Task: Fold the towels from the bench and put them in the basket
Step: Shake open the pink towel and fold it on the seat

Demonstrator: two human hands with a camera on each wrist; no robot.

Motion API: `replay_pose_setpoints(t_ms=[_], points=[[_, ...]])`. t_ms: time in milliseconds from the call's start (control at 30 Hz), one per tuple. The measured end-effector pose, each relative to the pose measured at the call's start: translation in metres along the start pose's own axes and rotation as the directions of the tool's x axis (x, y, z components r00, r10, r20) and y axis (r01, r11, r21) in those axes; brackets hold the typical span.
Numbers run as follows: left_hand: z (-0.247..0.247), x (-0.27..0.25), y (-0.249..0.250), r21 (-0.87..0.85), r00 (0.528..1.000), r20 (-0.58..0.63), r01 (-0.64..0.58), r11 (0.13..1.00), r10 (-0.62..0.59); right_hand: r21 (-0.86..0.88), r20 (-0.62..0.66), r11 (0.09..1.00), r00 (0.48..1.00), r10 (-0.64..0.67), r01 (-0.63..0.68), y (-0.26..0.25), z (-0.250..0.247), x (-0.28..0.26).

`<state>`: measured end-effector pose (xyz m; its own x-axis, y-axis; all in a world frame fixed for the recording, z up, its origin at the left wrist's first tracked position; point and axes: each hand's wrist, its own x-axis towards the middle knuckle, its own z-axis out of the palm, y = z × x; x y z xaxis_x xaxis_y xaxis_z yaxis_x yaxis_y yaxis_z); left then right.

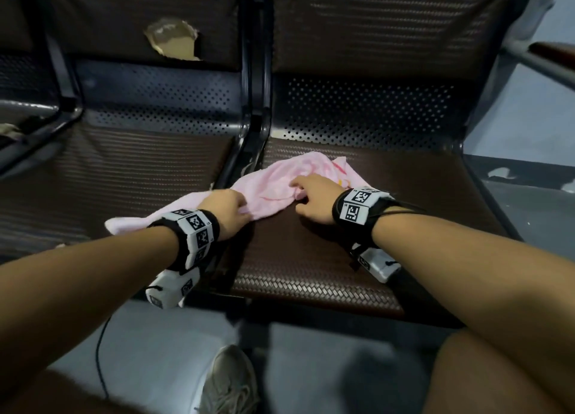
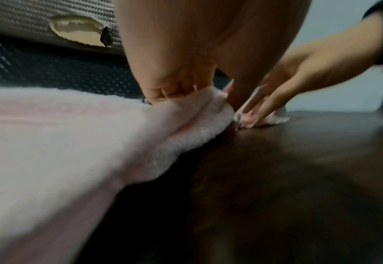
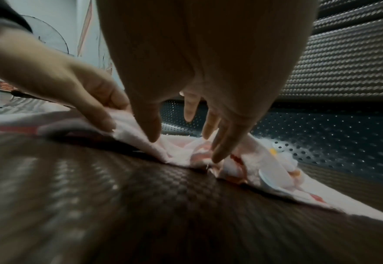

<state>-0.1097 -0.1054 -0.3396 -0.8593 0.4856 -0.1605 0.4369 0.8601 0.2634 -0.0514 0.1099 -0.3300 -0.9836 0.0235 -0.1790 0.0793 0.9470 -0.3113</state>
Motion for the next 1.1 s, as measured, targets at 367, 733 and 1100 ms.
replay_pose_setpoints(t_ms=[367, 733, 1100], points=[[-0.021, 0.015, 0.058, -0.208, 0.965, -0.149, -0.245, 0.947, 0.217, -0.187, -0.069, 0.981, 0.997, 0.030, -0.042, 0.025, -0.040, -0.008], [-0.083, 0.030, 0.171, -0.228, 0.940, -0.142, -0.335, 0.914, 0.309, 0.180, -0.432, 0.940, 0.835, 0.341, -0.291, 0.085, -0.133, -0.096], [-0.076, 0.019, 0.241, -0.263, 0.945, -0.210, -0.302, 0.916, 0.252, 0.245, -0.562, 0.948, 0.768, 0.308, -0.201, 0.127, -0.121, -0.165]])
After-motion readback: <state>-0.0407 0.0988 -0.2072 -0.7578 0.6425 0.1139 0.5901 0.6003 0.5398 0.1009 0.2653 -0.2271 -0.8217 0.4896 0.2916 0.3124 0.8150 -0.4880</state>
